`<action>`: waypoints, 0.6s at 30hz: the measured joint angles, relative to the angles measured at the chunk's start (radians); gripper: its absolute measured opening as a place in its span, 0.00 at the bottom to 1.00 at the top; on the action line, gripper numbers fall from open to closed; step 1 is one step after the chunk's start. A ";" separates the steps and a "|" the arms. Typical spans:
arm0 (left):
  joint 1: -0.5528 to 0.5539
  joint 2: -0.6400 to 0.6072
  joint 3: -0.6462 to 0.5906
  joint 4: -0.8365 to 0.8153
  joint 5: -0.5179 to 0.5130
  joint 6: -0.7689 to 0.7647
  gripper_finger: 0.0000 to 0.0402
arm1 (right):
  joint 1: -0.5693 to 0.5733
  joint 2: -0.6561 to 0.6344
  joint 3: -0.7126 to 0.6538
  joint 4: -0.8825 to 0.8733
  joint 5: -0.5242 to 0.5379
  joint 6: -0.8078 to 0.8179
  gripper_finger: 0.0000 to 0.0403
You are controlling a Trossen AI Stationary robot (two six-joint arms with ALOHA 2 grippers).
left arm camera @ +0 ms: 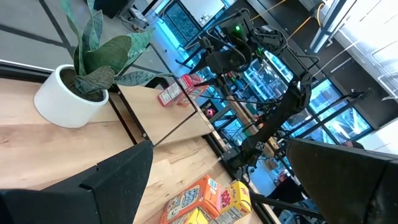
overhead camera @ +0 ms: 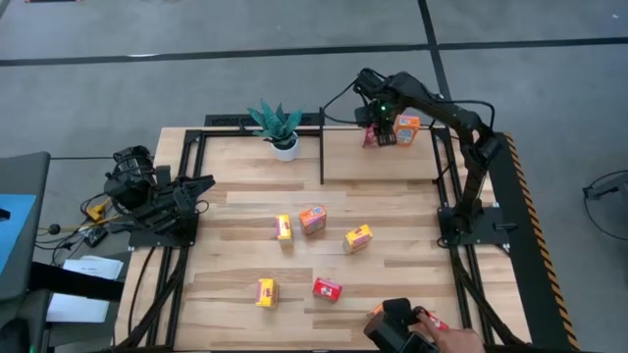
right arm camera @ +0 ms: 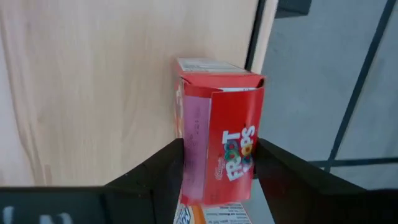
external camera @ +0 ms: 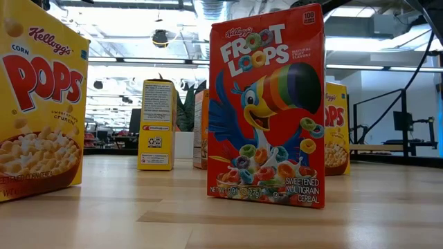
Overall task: Stack cereal on shelf
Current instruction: Put the top right red cereal box on the shelf, then put the top right yellow cereal box on the shelf
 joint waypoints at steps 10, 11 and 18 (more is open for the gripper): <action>0.000 0.000 0.000 -0.002 0.000 0.001 0.89 | 0.001 -0.002 0.000 0.013 0.000 0.038 0.66; 0.000 0.000 0.000 -0.002 0.000 0.001 0.89 | 0.001 -0.005 0.000 0.015 0.004 0.038 0.66; 0.000 0.000 0.000 -0.003 0.000 0.003 0.89 | 0.008 -0.069 0.000 0.026 0.038 0.044 0.66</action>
